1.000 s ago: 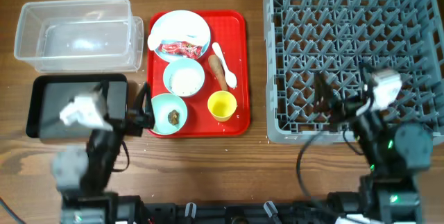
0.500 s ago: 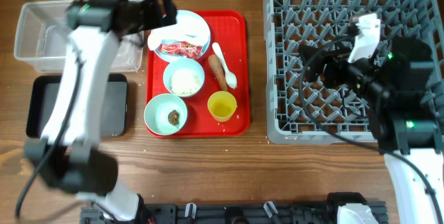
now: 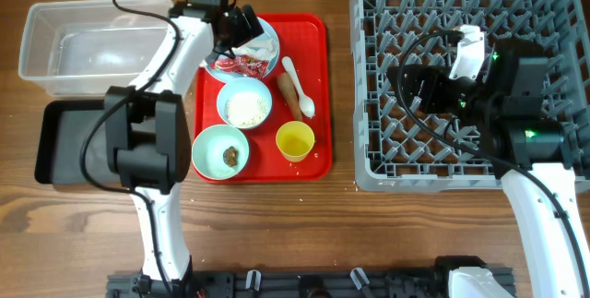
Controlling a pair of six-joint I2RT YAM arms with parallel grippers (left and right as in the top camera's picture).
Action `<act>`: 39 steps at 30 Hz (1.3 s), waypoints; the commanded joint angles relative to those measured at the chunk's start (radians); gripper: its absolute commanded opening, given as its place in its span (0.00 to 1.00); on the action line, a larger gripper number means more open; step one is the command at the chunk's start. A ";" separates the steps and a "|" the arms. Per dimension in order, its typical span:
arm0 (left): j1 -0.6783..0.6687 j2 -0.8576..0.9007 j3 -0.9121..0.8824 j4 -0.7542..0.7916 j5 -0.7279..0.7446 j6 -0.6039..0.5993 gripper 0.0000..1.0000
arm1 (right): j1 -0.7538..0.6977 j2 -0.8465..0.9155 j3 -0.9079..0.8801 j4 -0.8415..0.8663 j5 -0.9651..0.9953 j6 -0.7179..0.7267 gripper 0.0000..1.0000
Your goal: Sort waste into correct bins and load items into the dishwasher rack
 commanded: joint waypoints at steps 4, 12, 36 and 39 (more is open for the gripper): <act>-0.078 0.040 0.015 0.003 -0.154 -0.075 0.98 | 0.001 0.006 0.016 -0.002 -0.023 0.012 1.00; -0.067 0.103 0.014 -0.055 -0.154 -0.072 0.81 | 0.001 0.006 0.016 -0.006 -0.023 0.012 1.00; -0.085 -0.135 0.245 -0.202 -0.142 0.043 0.04 | 0.000 0.006 0.016 -0.006 -0.023 0.014 1.00; -0.126 -0.137 0.245 -0.130 0.017 0.148 0.04 | 0.000 0.006 0.016 -0.005 -0.019 0.014 1.00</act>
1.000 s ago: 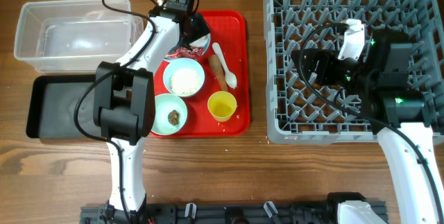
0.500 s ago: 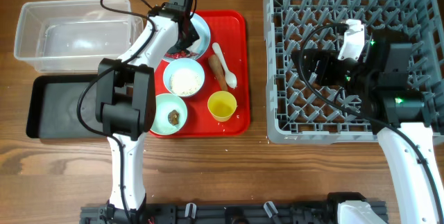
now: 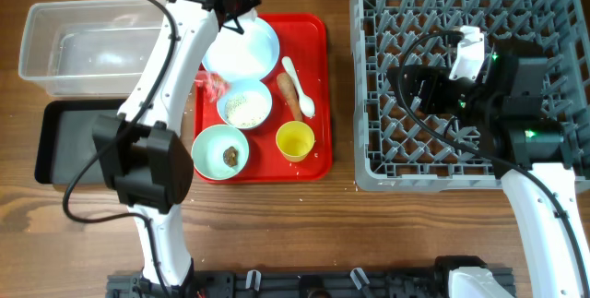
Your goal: Sort waste into correct bins and load items into the dishwasher rack
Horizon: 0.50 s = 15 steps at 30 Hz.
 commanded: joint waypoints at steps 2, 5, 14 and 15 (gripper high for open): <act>-0.080 -0.003 0.005 0.081 0.168 0.132 0.04 | 0.000 0.006 0.016 0.003 -0.019 0.007 1.00; -0.164 0.007 0.005 0.151 0.168 0.216 0.04 | 0.000 0.006 0.016 0.003 -0.019 0.007 1.00; -0.354 0.090 0.005 0.218 0.172 0.333 0.04 | -0.109 -0.108 0.016 0.045 -0.019 0.007 0.96; -0.372 0.090 0.005 0.233 0.172 0.341 0.04 | -0.142 -0.137 0.016 0.048 -0.019 0.007 0.96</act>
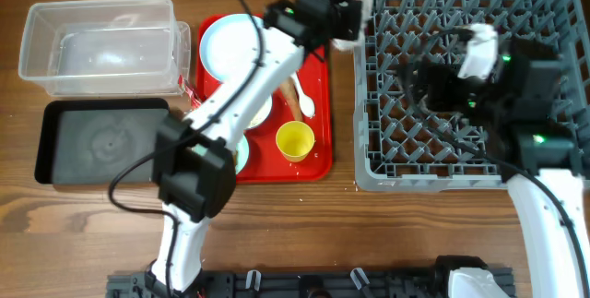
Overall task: Sort waste into correct bins and load items into the dishwasher rack
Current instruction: 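Carry the tissue and wrapper left and drop them into the clear bin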
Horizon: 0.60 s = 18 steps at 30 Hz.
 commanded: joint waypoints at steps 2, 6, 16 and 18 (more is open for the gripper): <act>-0.080 0.022 0.003 0.064 0.011 0.105 0.04 | -0.167 -0.166 0.016 0.021 -0.016 0.006 0.97; -0.138 0.025 0.003 0.085 -0.027 0.130 0.04 | -0.298 -0.259 0.016 0.002 -0.016 0.006 0.99; -0.026 -0.142 0.004 -0.324 -0.346 -0.227 0.04 | -0.308 -0.164 0.016 -0.100 -0.127 0.003 0.99; 0.055 -0.195 0.004 -0.426 -0.348 -0.245 0.04 | -0.308 -0.126 0.016 -0.099 -0.150 0.004 0.99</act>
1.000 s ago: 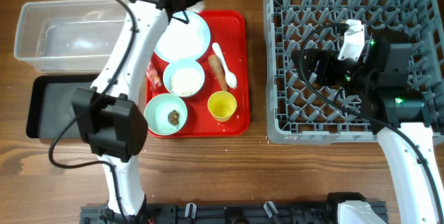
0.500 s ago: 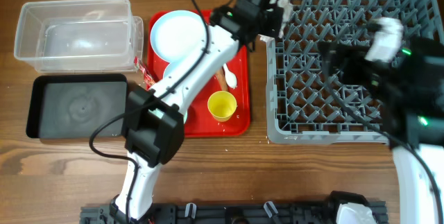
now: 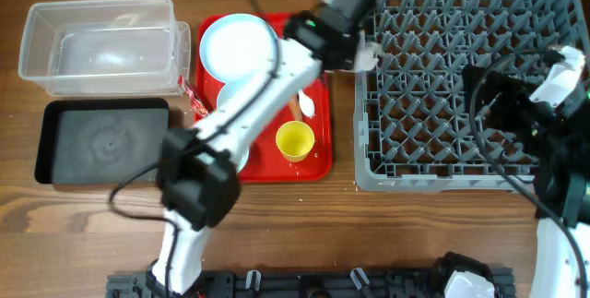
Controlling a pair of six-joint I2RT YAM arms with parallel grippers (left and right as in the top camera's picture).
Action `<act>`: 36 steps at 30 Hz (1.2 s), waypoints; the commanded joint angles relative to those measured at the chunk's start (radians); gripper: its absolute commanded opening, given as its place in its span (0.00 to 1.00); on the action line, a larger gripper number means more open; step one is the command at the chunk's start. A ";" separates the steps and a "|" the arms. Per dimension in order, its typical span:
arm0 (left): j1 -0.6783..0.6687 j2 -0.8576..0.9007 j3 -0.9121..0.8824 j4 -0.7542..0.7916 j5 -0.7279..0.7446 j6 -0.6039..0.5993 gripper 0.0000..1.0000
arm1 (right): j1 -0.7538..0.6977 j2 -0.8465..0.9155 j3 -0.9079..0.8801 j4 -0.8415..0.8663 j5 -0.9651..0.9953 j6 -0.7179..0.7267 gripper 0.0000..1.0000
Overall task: Sort waste into correct bins and load items into the dishwasher rack
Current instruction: 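Carry the tissue and wrapper left and drop them into the clear bin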
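Note:
My left gripper (image 3: 366, 55) reaches across the red tray (image 3: 318, 164) to the left edge of the grey dishwasher rack (image 3: 442, 150); something pale shows at its tip, and its jaws are unclear. A white plate (image 3: 235, 44) lies bare on the tray's far end. A yellow cup (image 3: 295, 138) and a white spoon (image 3: 306, 106) sit beside the arm, which hides the bowls. A red wrapper (image 3: 194, 100) lies off the tray's left side. My right gripper (image 3: 481, 84) hovers over the rack's right half, too dark to read.
A clear plastic bin (image 3: 101, 21) stands at the far left with a black bin (image 3: 55, 164) in front of it. The rack's tines fill the right side of the wooden table (image 3: 295, 233).
My left gripper has dropped from the rack's far left corner to its left edge, lower down. My right arm has pulled back to the right, over the rack's right half.
My left gripper was at the plate, which held a red wrapper and white scraps. Then the plate was bare and the wrapper lay left of the tray. After that the gripper was at the rack's far left corner, now at its left edge.

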 commanded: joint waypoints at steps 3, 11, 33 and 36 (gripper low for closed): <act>0.282 -0.173 0.010 -0.174 -0.075 -0.134 0.04 | 0.002 0.104 0.016 0.004 -0.091 0.004 0.99; 0.669 -0.051 0.010 -0.099 0.030 -0.126 0.04 | 0.089 0.198 0.016 0.019 -0.117 0.002 1.00; 0.576 -0.064 -0.095 -0.455 0.092 -0.380 0.93 | 0.157 0.225 0.015 0.056 -0.113 -0.001 0.99; 0.571 -0.064 -0.198 -0.397 0.096 -0.443 0.87 | 0.157 0.225 0.015 0.050 -0.113 -0.005 0.99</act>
